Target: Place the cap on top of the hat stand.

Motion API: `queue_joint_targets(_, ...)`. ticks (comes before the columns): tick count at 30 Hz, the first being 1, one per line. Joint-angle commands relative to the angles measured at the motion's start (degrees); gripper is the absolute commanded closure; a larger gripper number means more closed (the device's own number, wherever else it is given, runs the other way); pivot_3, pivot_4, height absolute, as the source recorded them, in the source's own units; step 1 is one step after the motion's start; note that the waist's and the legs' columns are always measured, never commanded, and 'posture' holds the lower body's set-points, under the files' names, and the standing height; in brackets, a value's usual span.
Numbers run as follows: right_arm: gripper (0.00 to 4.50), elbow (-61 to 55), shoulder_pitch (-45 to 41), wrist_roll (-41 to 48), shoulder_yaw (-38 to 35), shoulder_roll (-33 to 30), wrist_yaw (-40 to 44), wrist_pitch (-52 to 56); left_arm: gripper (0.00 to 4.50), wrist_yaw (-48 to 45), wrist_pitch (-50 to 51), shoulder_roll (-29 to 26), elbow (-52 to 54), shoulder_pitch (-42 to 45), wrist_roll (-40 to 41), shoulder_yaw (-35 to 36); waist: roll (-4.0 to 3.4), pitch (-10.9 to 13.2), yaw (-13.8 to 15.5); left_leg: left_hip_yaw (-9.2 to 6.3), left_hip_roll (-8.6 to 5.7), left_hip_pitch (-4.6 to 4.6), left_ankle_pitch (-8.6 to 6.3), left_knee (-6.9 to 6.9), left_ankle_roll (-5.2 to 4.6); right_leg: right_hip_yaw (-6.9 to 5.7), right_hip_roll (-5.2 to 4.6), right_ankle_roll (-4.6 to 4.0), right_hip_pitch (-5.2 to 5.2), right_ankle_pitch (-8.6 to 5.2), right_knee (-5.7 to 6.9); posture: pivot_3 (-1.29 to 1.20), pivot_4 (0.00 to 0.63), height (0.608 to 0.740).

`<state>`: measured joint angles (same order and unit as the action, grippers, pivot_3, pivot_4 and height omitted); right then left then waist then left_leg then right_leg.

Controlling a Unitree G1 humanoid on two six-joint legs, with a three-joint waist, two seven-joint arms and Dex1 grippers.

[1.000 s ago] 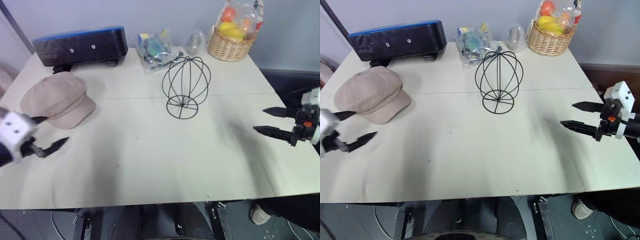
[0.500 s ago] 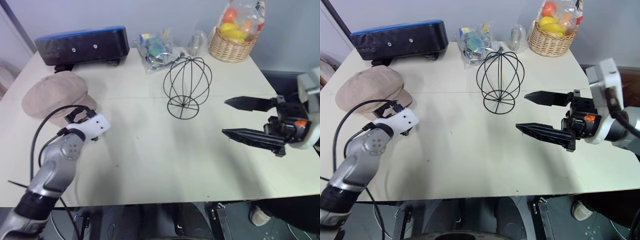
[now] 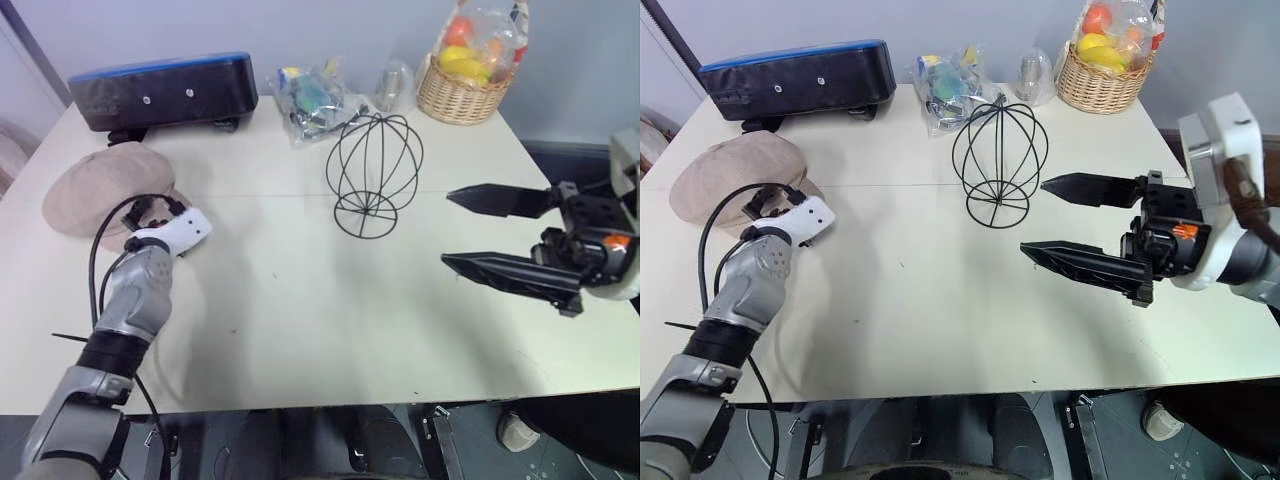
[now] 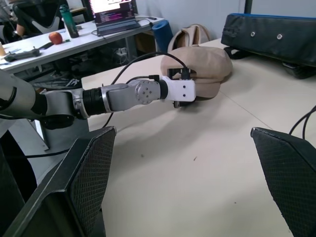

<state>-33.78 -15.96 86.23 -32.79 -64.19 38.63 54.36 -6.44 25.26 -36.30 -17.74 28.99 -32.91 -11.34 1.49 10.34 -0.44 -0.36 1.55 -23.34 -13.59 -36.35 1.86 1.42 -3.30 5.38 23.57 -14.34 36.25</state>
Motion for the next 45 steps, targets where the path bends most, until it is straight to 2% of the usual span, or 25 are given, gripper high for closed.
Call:
queue_joint_targets(1,0.0,-0.5,-0.6,-0.3,-1.1,-0.7,-0.6,-1.6,0.02,0.9,-1.1,-0.1,-3.7,1.5,-0.7,-0.1,-0.01,0.0,0.0,0.0,0.0,0.0,0.0,0.0,0.0,0.0,0.0,0.0,0.0,0.0,0.0,0.0,0.15,0.74)
queue_joint_targets(2,0.0,-0.4,-0.6,-0.5,-1.0,-0.6,-0.7,-1.7,0.02,0.9,-1.4,-0.1,-4.2,1.8,-0.7,-0.1,-0.01,0.0,0.0,0.0,0.0,0.0,0.0,0.0,0.0,0.0,0.0,0.0,0.0,0.0,0.0,0.0,0.15,0.74)
queue_joint_targets(5,0.0,-0.2,-0.4,-1.9,-0.5,-0.3,-1.0,-2.0,0.79,1.0,-2.3,-0.4,-5.1,2.7,-0.4,0.4,-0.01,0.0,-0.1,0.0,0.0,0.0,0.0,0.0,0.0,0.0,0.0,0.0,0.0,0.0,0.01,0.0,0.15,0.74)
queue_joint_targets(11,0.0,0.1,0.7,-4.0,0.1,0.0,-1.8,-2.1,3.76,1.1,-3.6,-1.3,-6.1,4.0,0.1,1.5,-0.01,0.0,0.0,0.0,0.01,-0.02,0.0,0.0,0.0,0.0,0.0,0.0,0.02,0.0,0.0,0.0,0.15,0.74)
queue_joint_targets(13,0.0,1.4,1.1,-3.7,-0.3,-0.1,-3.2,-1.6,4.43,1.3,-3.9,-1.5,-6.1,4.4,0.3,1.9,-0.01,0.0,0.1,0.0,0.0,-0.03,0.0,-0.04,0.0,0.0,-0.02,0.01,0.01,0.01,0.0,0.0,0.15,0.74)
queue_joint_targets(17,0.0,2.4,2.2,-8.3,-2.4,-1.0,-3.8,-2.2,4.43,1.6,-6.7,-1.3,-4.0,6.9,1.7,3.3,0.0,0.0,0.4,0.01,-0.01,-0.03,0.0,-0.06,0.0,0.0,-0.05,0.03,0.0,0.02,0.0,0.0,0.15,0.74)
queue_joint_targets(20,0.0,4.1,3.7,-11.1,-5.9,-1.5,-3.5,-1.8,4.43,1.1,-15.0,-0.6,0.8,11.3,5.2,4.2,0.03,0.0,1.3,0.01,-0.01,-0.09,0.0,-0.14,0.0,-0.01,-0.04,0.05,0.01,0.03,0.01,0.0,0.15,0.74)
queue_joint_targets(24,0.0,5.0,5.8,-12.7,-10.4,-1.7,-2.7,-0.8,4.43,-2.8,-26.0,2.8,6.6,18.8,12.3,4.6,0.05,0.0,2.8,-0.02,-0.02,-0.37,-0.05,-0.62,-0.08,-0.08,-0.1,0.12,0.0,0.08,0.0,0.0,0.15,0.74)
queue_joint_targets(27,0.0,4.8,7.1,-12.6,-12.4,-1.3,-2.9,-0.1,4.43,-7.1,-33.9,6.3,9.1,23.3,16.7,2.8,0.03,0.0,2.7,0.03,-0.14,-0.5,-0.07,-0.8,-0.12,-0.06,-0.23,0.2,-0.01,0.12,-0.05,0.0,0.15,0.74)
queue_joint_targets(31,0.0,3.3,8.9,-13.2,-13.3,-0.4,-3.5,0.1,4.43,-12.2,-41.2,10.4,10.1,26.1,18.3,-1.0,-0.04,0.0,2.4,0.12,-0.26,-0.37,-0.14,-0.81,-0.24,0.05,-0.26,0.28,-0.09,0.17,-0.1,0.0,0.15,0.74)
queue_joint_targets(33,0.0,2.6,9.5,-12.5,-13.9,0.0,-4.3,0.2,4.43,-13.7,-43.8,11.7,9.4,26.3,17.4,-3.0,-0.1,-0.1,2.3,0.14,-0.24,-0.22,-0.18,-0.78,-0.3,0.07,-0.2,0.28,-0.17,0.16,-0.06,0.0,0.15,0.74)
queue_joint_targets(39,0.0,0.0,11.8,-10.2,-14.8,1.8,-7.3,0.0,4.43,-18.5,-56.6,9.9,7.7,21.3,12.3,-10.5,-0.1,-0.1,1.2,0.1,-0.15,-0.17,-0.19,-0.77,-0.33,0.11,-0.04,0.28,-0.21,0.16,-0.05,0.0,0.15,0.74)
queue_joint_targets(42,0.0,-0.7,11.6,-9.8,-13.4,2.6,-9.1,-0.8,4.43,-17.3,-62.8,9.2,3.8,20.9,6.2,-13.9,-0.1,-0.1,1.2,0.08,-0.14,-0.17,-0.19,-0.78,-0.33,0.1,-0.04,0.28,-0.21,0.16,-0.05,0.0,0.15,0.74)
queue_joint_targets(45,0.0,-1.0,11.4,-10.2,-12.3,2.9,-10.8,-1.3,4.43,-15.2,-62.9,9.7,-0.6,21.9,0.4,-15.2,-0.1,-0.1,1.3,0.09,-0.15,-0.17,-0.2,-0.79,-0.34,0.1,-0.04,0.28,-0.23,0.16,-0.06,0.0,0.15,0.74)
